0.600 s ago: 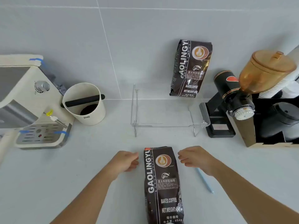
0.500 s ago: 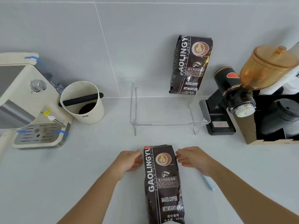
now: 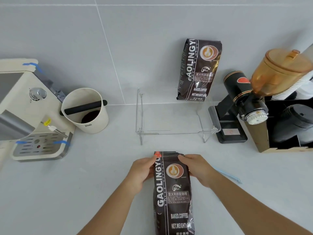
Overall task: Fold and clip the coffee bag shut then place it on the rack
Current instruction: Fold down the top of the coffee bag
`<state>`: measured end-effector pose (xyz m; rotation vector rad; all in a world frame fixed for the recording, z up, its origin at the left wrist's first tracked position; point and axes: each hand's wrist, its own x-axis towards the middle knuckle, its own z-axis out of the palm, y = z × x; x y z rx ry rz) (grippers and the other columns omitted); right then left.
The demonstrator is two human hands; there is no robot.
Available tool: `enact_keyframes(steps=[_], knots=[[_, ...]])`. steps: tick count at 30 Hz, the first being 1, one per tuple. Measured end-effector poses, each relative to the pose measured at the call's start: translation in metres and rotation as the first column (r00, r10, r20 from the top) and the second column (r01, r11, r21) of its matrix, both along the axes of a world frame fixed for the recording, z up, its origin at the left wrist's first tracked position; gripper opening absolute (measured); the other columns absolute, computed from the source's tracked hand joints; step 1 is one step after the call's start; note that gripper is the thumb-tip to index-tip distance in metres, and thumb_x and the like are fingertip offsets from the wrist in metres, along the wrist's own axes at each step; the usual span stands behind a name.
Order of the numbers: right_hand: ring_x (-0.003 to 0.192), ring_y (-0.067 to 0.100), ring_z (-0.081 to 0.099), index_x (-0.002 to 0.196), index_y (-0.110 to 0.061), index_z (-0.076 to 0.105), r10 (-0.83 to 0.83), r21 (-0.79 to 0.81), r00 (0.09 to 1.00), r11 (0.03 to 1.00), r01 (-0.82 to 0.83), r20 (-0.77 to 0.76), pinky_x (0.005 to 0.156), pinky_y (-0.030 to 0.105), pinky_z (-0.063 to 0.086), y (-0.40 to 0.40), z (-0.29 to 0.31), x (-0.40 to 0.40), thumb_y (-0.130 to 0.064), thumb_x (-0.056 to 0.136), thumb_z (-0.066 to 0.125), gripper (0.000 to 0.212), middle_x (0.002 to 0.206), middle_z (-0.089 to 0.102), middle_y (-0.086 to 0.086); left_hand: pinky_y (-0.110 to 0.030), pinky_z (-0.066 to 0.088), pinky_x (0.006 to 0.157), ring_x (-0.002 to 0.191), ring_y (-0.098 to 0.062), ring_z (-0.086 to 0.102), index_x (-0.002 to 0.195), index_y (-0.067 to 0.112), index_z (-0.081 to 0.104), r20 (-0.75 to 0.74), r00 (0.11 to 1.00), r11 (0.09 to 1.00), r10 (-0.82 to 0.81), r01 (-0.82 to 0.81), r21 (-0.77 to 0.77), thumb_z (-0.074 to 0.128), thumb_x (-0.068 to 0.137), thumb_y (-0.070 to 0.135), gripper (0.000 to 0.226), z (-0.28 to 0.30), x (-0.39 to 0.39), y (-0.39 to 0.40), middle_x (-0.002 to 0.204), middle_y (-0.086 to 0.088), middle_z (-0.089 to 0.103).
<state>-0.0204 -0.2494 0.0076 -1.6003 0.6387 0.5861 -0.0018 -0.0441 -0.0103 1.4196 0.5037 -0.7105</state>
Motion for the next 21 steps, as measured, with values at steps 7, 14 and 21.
enact_keyframes(steps=[7, 14, 21], knots=[[0.077, 0.026, 0.059, 0.085, 0.001, 0.071, -0.072, 0.102, 0.99, 0.993, 0.06, 0.118, 0.073, 0.038, 0.041, 0.004, 0.028, -0.021, -0.03, 0.079, 0.071, 0.031, 0.085, 0.072, 0.018, -0.027, 0.052, 0.067, 0.069, -0.018, 0.07, 0.087, 0.002, 0.073, 0.091, 0.995, 0.994, 0.047, -0.037, -0.101, 0.064, 0.089, 0.023, 0.024, 0.035, -0.022, 0.002, 0.086, -0.014, 0.077], [0.068, 0.026, 0.066, 0.082, 0.013, 0.064, -0.138, 0.188, 0.945, 0.979, 0.084, 0.298, 0.064, 0.032, 0.049, 0.004, 0.077, -0.047, -0.007, 0.09, 0.062, 0.022, 0.076, 0.071, 0.02, -0.029, 0.049, 0.073, 0.068, -0.019, 0.066, 0.079, 0.003, 0.076, 0.226, 0.972, 0.974, 0.068, -0.015, -0.227, 0.068, 0.079, 0.018, 0.016, 0.081, -0.042, 0.003, 0.078, -0.01, 0.076], [0.063, 0.022, 0.066, 0.077, 0.012, 0.066, -0.177, 0.21, 0.877, 0.974, 0.089, 0.447, 0.06, 0.028, 0.052, 0.003, 0.11, -0.059, -0.002, 0.089, 0.061, 0.019, 0.069, 0.07, 0.015, -0.042, 0.044, 0.094, 0.089, -0.026, 0.061, 0.08, 0.003, 0.077, 0.413, 0.911, 0.972, 0.014, 0.085, -0.22, 0.076, 0.072, 0.033, 0.031, 0.107, -0.046, 0.007, 0.091, -0.021, 0.073]])
